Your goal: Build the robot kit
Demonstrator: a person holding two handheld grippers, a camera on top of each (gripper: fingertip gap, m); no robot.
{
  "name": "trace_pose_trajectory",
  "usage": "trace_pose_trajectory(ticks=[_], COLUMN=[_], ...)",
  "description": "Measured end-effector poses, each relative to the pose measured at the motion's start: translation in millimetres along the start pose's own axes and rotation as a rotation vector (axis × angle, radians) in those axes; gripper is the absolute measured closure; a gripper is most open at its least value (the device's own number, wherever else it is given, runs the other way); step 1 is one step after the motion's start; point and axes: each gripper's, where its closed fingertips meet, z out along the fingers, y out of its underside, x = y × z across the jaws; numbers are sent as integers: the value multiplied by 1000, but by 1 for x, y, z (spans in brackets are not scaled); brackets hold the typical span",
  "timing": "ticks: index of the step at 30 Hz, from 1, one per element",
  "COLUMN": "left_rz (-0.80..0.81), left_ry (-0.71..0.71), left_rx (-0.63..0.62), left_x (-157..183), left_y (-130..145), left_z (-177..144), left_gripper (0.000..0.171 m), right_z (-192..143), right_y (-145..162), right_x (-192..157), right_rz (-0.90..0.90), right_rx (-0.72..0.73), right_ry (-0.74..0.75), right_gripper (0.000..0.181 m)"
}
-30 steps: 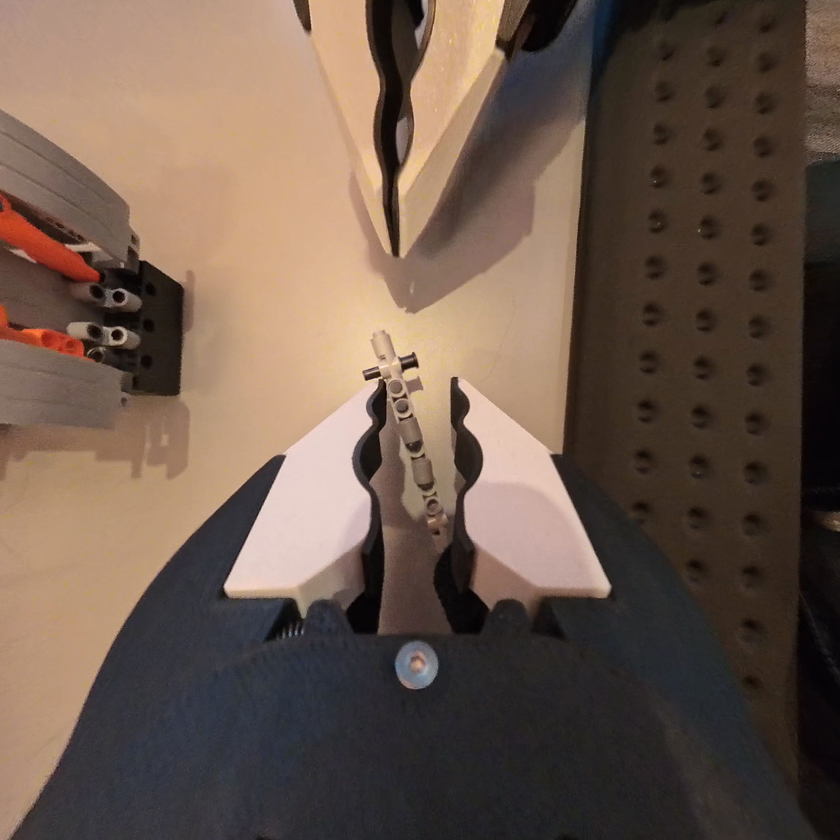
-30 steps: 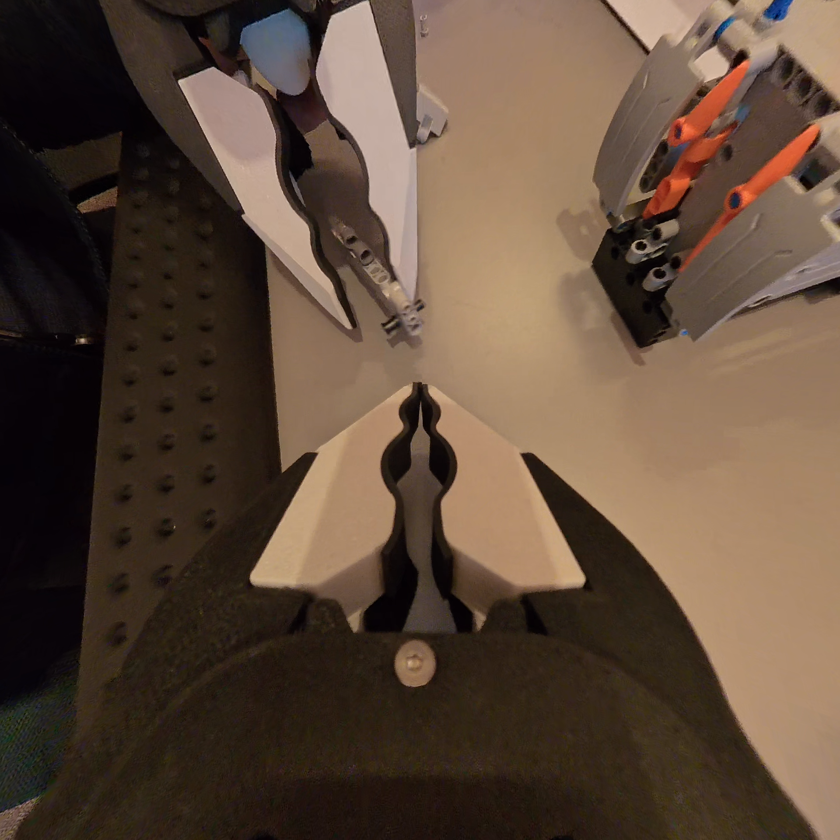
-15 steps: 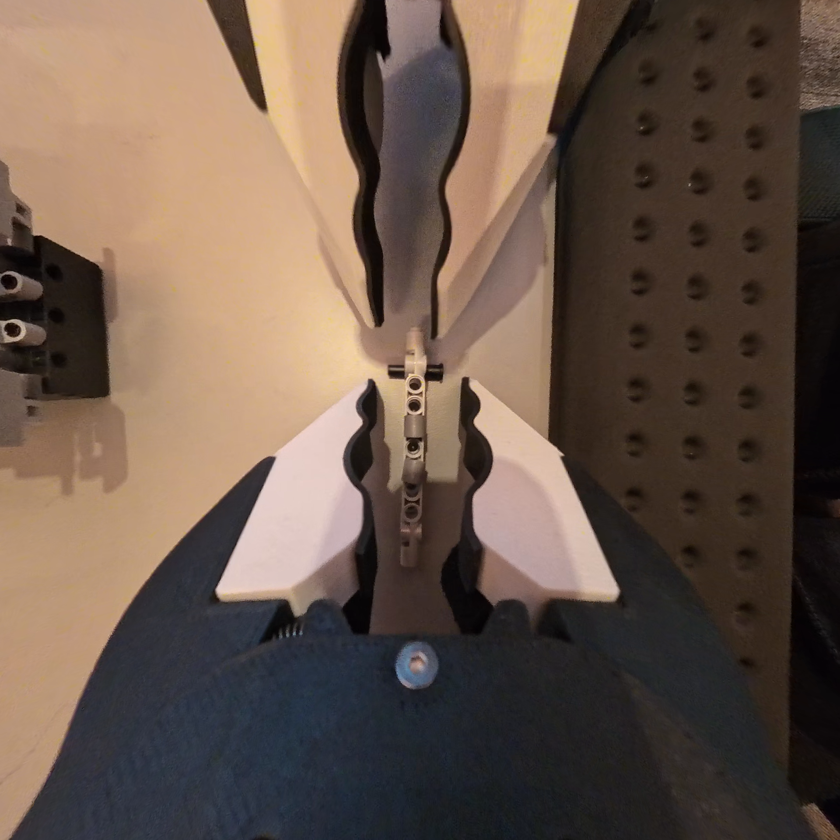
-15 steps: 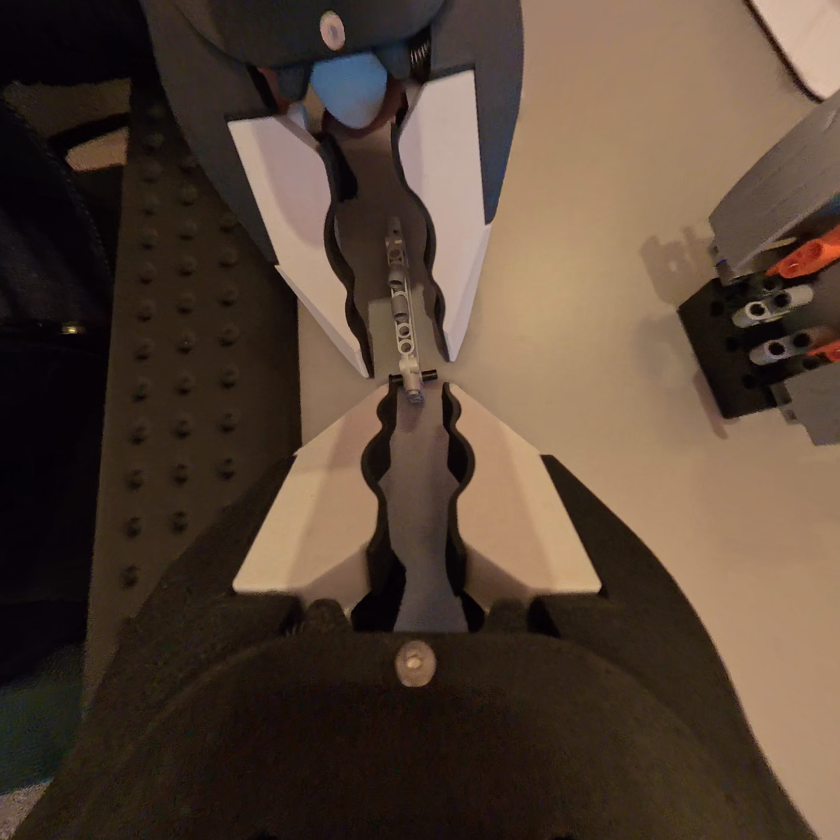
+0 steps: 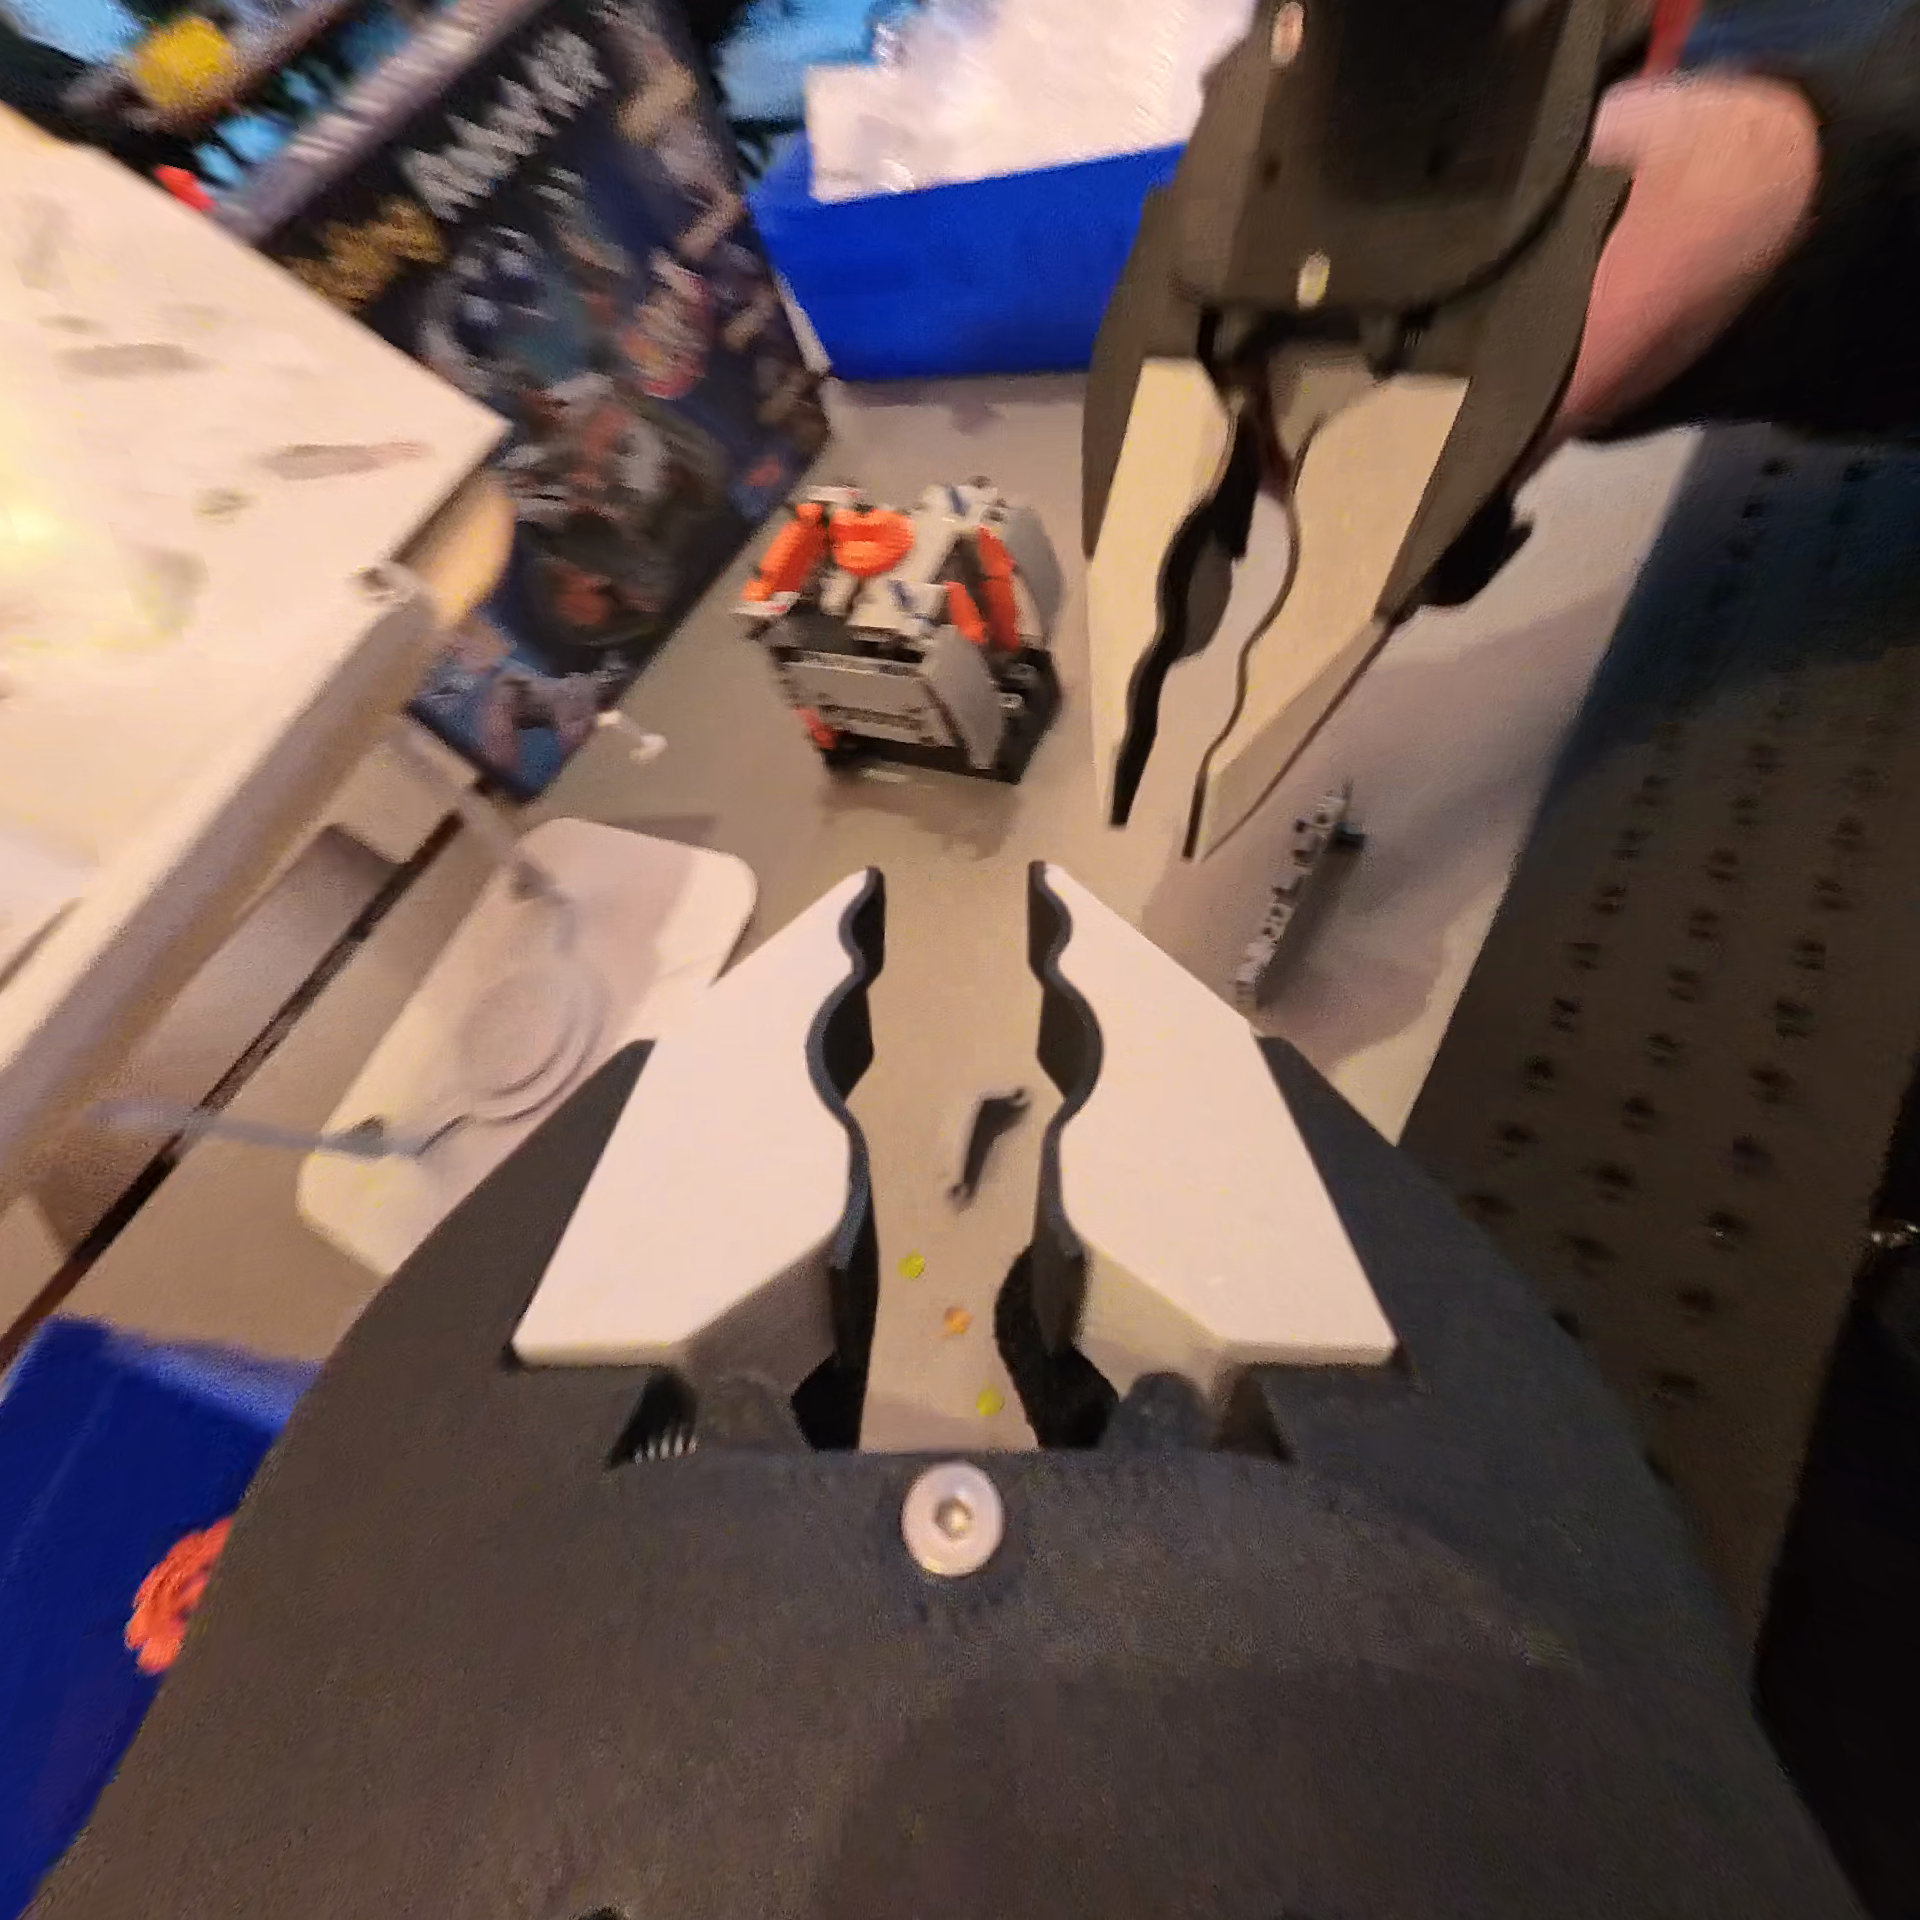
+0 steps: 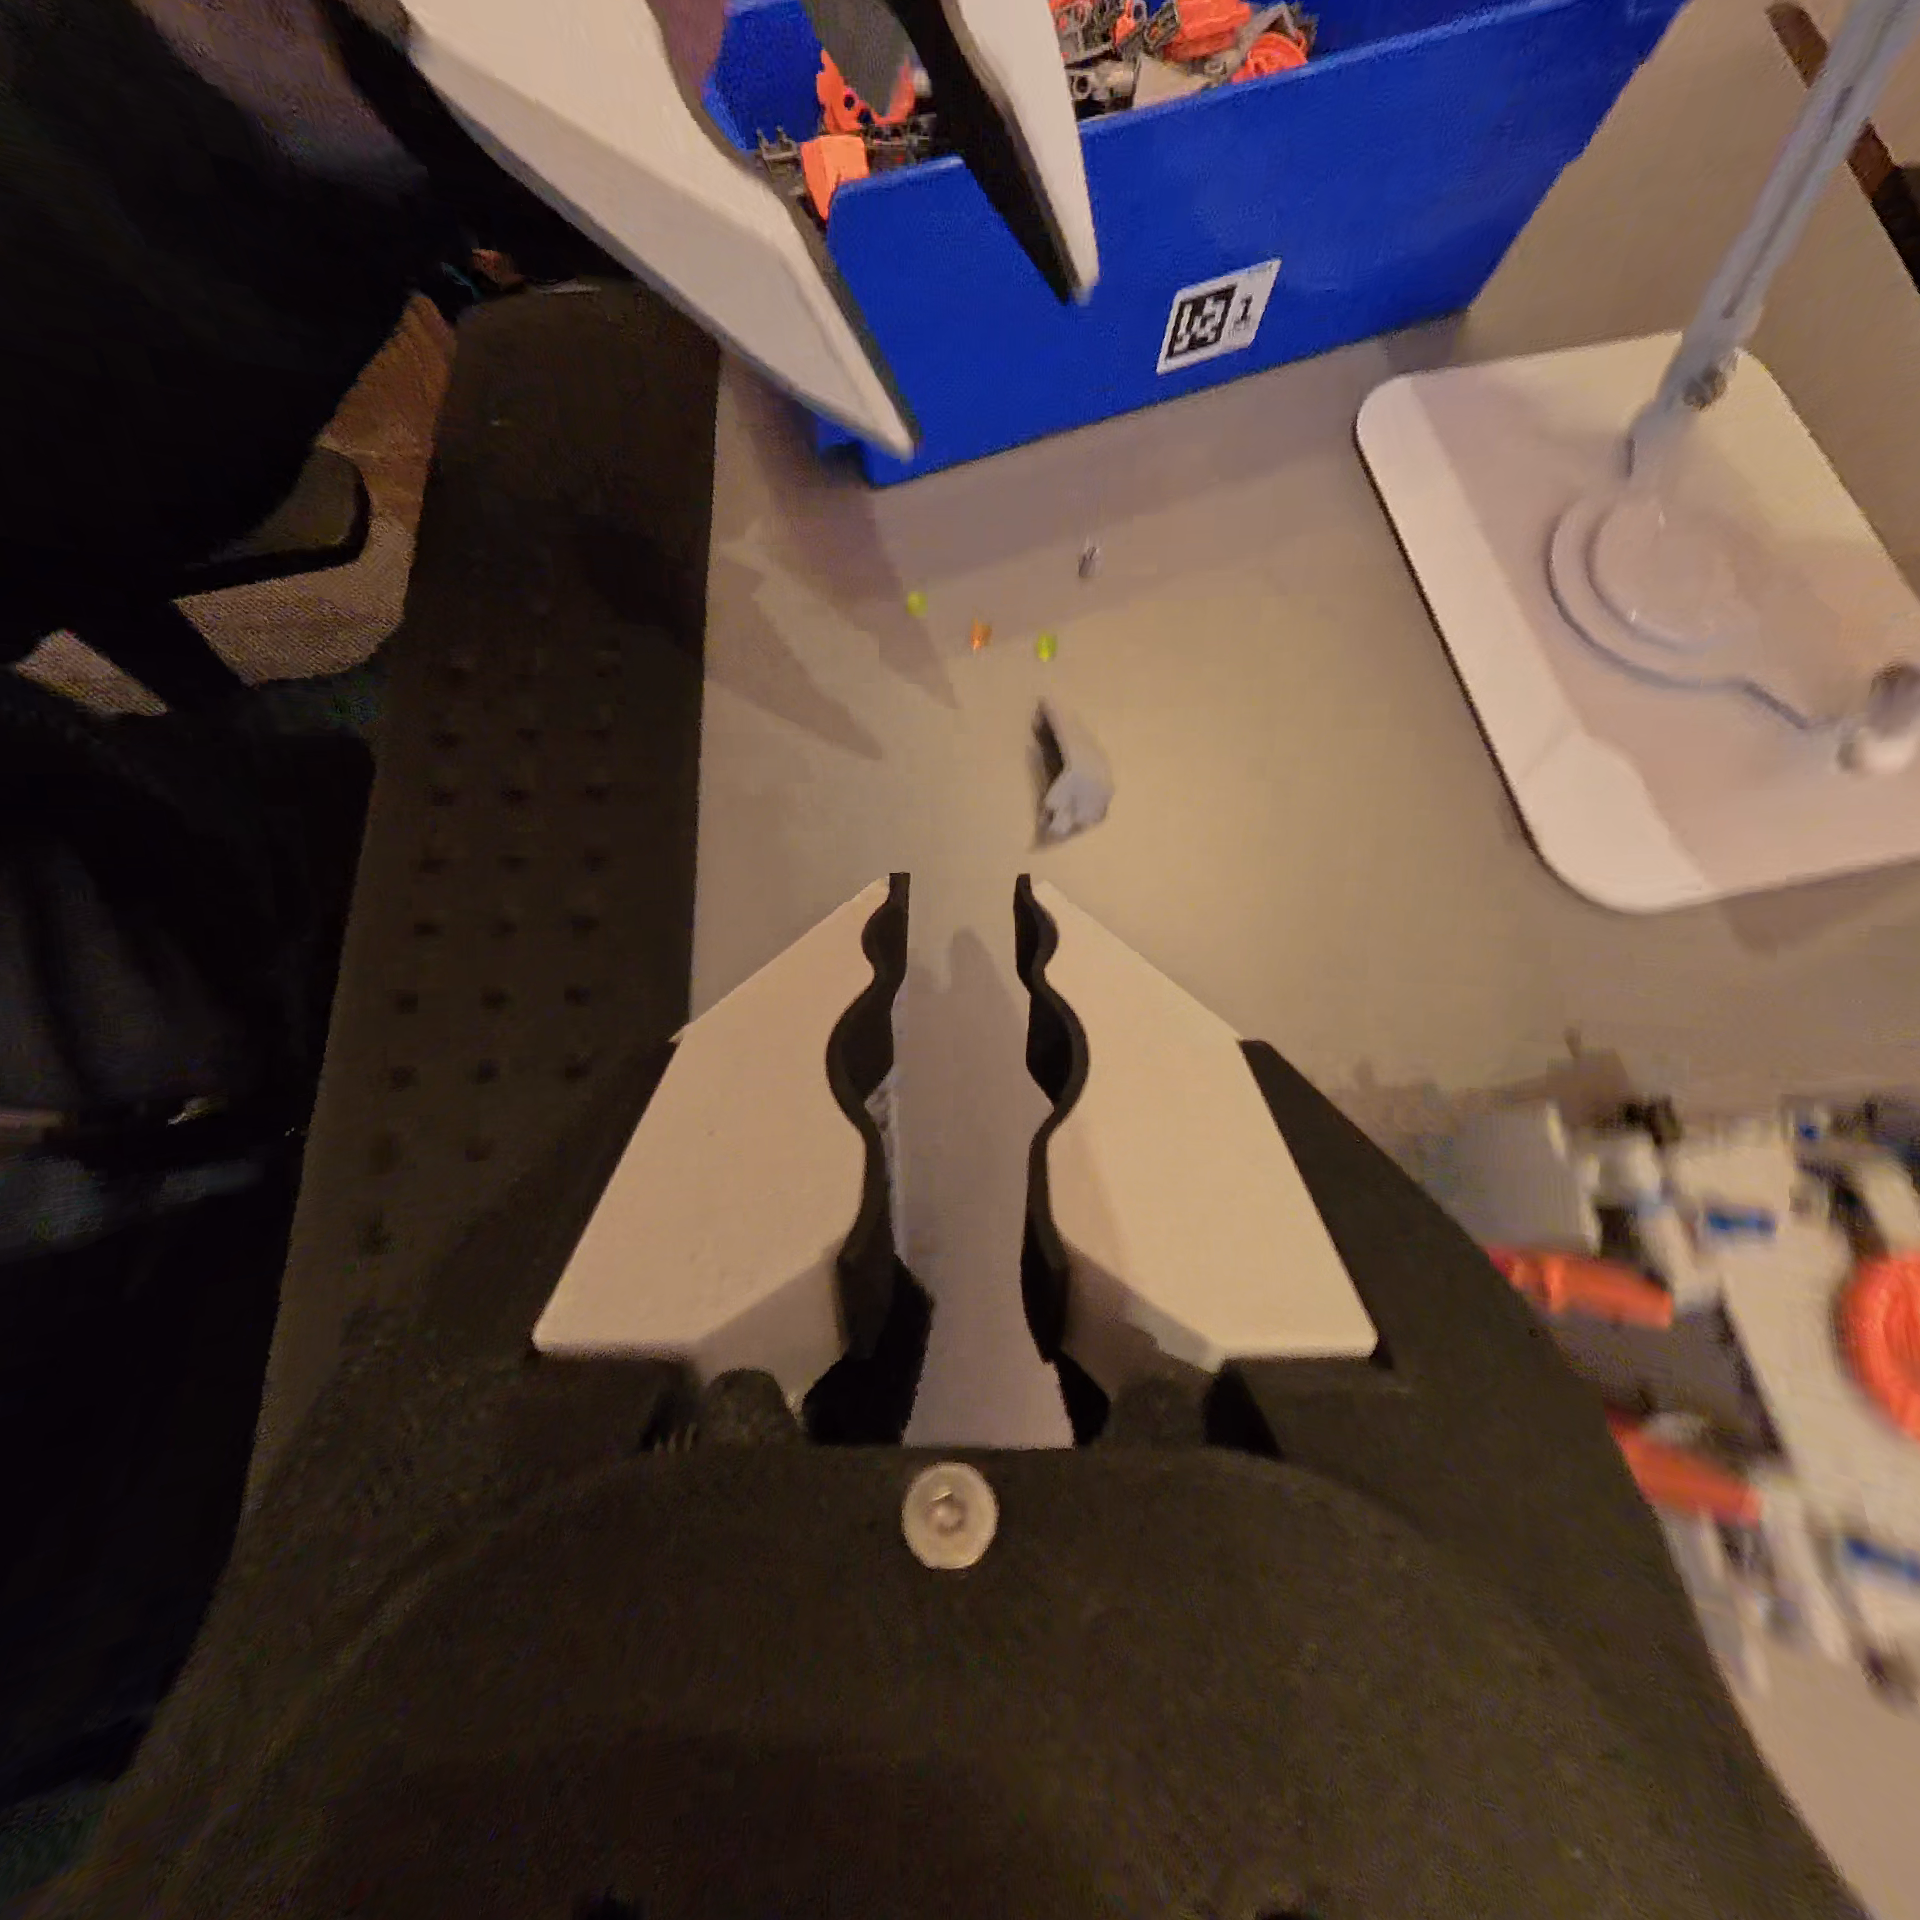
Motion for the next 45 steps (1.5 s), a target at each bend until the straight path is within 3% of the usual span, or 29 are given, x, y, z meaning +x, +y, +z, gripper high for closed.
trace_pose_trajectory(ticks=[5, 12, 17, 21, 25, 29, 36, 40, 45], left_rz=[-68, -134, -151, -156, -158, -147, -59, -13, 32], left_ry=[-138, -199, -202, -197, -185, -126, 66, 164, 261], left_rx=[98, 118, 124, 132, 136, 136, 66, -10, -129], left_x=[-28, -43, -45, -46, -44, -32, 18, 44, 66], left_y=[5, 30, 41, 44, 44, 36, 17, 14, 16], left_z=[-50, -72, -76, -78, -77, -64, 0, 42, 80], left_gripper=[161, 162, 163, 162, 162, 160, 158, 156, 154], right_z=[74, 153, 185, 194, 178, 117, -9, -28, -19], right_y=[-28, -42, -38, -33, -35, -33, 56, 101, 128], right_x=[11, 41, 49, 50, 50, 36, 24, 22, 24], right_rz=[-44, -61, -44, -52, -47, -31, 24, 122, 146], right_rx=[-100, -219, -266, -302, -271, -218, -285, -294, -332], right_ry=[-44, -50, -82, -87, -80, -81, 35, 46, 70], right_gripper=[162, 162, 160, 179, 179, 179, 179, 179, 179])
